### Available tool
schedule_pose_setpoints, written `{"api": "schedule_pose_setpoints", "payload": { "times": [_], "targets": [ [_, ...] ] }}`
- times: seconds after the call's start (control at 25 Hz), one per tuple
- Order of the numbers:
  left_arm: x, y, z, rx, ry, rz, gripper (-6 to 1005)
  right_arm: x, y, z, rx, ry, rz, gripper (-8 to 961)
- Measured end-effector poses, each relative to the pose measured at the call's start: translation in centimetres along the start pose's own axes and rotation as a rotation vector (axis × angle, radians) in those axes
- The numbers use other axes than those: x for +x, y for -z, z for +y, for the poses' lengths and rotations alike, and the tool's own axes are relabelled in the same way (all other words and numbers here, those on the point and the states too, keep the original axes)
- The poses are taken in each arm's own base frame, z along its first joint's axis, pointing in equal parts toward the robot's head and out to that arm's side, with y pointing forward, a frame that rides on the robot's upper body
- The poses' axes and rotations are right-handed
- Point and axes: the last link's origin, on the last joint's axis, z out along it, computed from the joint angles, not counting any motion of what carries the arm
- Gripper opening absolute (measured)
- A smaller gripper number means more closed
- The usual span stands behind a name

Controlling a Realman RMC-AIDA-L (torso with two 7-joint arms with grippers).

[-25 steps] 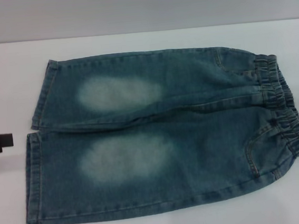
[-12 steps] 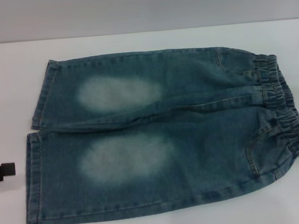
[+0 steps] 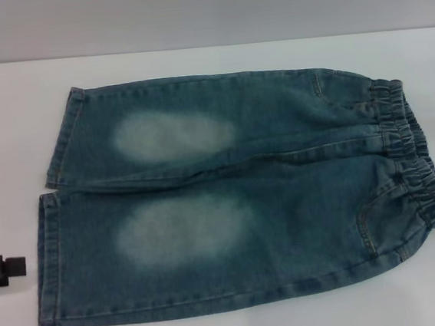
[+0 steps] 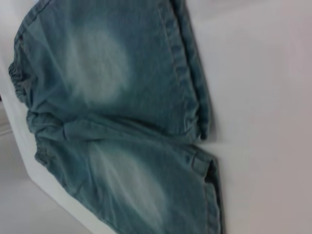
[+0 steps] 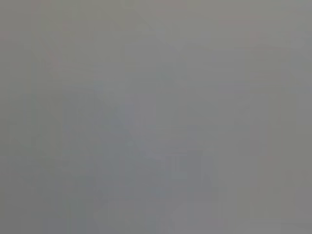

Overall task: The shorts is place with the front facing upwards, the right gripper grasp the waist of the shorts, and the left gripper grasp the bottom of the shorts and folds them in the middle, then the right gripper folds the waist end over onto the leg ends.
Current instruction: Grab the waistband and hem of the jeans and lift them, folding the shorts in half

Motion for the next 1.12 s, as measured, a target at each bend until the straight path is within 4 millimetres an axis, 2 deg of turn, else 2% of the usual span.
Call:
{"api": "schedule_pose_setpoints", "payload": {
  "times": [0.44,1.12],
  "targets": [
    [-1.2,-1.7,-0.2,0.016,0.010,-0.077,765,0.6,-0.8,0.2,0.030,-0.001,0.020,483],
    [-2.0,-2.2,-0.3,0.017,0.025,-0.114,764,1.0,-1.0,0.5,0.019,0.011,0.037,482]
  ]
}}
